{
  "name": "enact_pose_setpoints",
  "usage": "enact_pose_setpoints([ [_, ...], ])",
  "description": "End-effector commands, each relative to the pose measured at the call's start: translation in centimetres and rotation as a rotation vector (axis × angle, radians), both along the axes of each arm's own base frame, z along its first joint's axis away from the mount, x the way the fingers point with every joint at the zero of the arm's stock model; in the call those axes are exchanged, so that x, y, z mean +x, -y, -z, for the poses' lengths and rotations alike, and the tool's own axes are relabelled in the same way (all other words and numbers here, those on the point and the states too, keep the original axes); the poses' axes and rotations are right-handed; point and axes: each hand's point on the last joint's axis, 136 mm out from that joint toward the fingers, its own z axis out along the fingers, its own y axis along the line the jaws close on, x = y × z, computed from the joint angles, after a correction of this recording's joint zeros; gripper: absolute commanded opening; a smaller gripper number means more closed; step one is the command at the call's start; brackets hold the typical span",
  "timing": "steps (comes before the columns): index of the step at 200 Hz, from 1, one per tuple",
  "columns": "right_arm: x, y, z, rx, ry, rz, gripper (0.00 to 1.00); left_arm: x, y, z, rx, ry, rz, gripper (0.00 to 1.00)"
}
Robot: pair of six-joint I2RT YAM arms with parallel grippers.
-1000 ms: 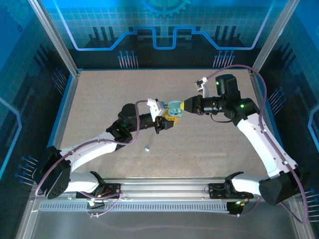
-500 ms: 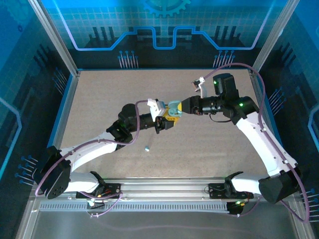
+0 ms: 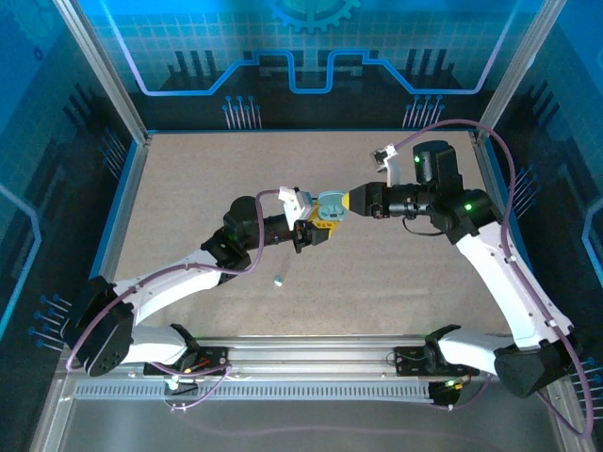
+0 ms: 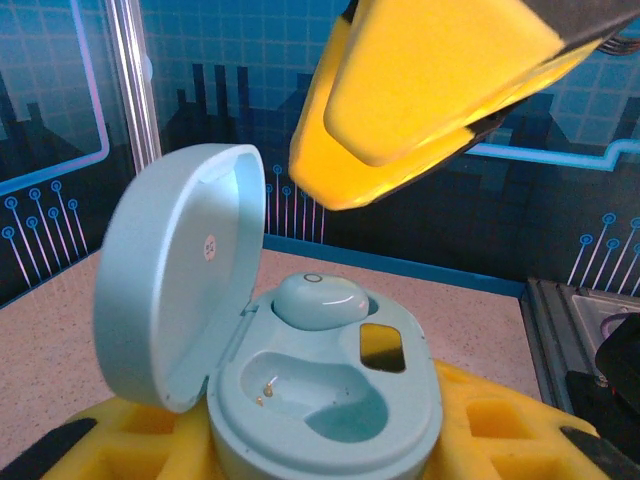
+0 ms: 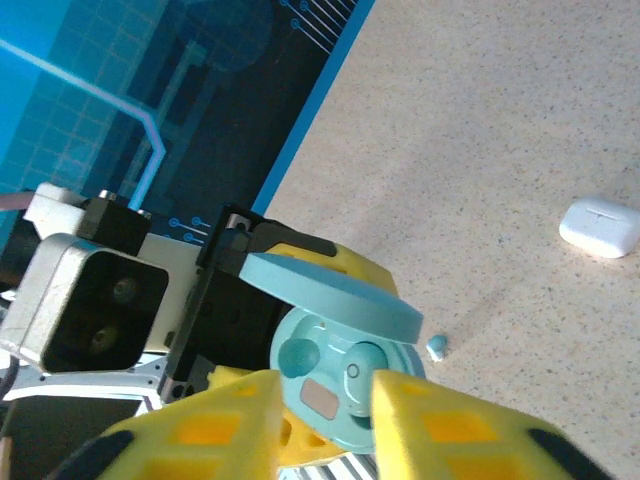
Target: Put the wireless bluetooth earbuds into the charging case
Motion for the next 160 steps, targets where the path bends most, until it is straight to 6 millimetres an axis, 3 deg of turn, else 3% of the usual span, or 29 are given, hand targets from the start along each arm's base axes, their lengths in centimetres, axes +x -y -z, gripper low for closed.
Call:
enact_pose_setpoints([
  [1,-1.0,-0.3,0.0,0.008,-0.008,-0.044,0.26,-0.4,0.2,-1.9,-0.027,0.053,0.014,0.31],
  [29,-0.9,-0.2,0.2,-0.004,-0.007,-0.042,0.22,-0.5,0.2,-2.0,-0.03,0.058,0.02,0.31],
  [60,-1.4,-0.4,-1.1,0.029,0.046,-0.072,0.24,-0.1,-0.1,-1.9,-0.024,0.053,-0.014,0.31],
  [85,-0.5,1.0,-0.3,-0.023,0.087,0.036,0.26,1.2,-1.5,-1.7,0.0,0.042,-0.118,0.29],
  [106,0.6,2.5,2.8,-0.089,0.051,0.15,0.28,2.6,-4.2,-1.8,-0.006,0.023,-0.244,0.29],
  [120,0.8,2.3,5.4,-0.099,-0.014,0.151,0.28,3.4,-6.5,-2.3,-0.032,0.016,-0.329,0.29],
  [133,0.9,1.4,8.1,-0.105,-0.099,0.13,0.28,4.0,-8.6,-2.7,-0.045,0.01,-0.397,0.29],
  [160,-0.1,-2.3,14.2,-0.175,-0.249,0.009,0.33,4.1,-11.5,-3.6,-0.047,0.017,-0.475,0.29],
])
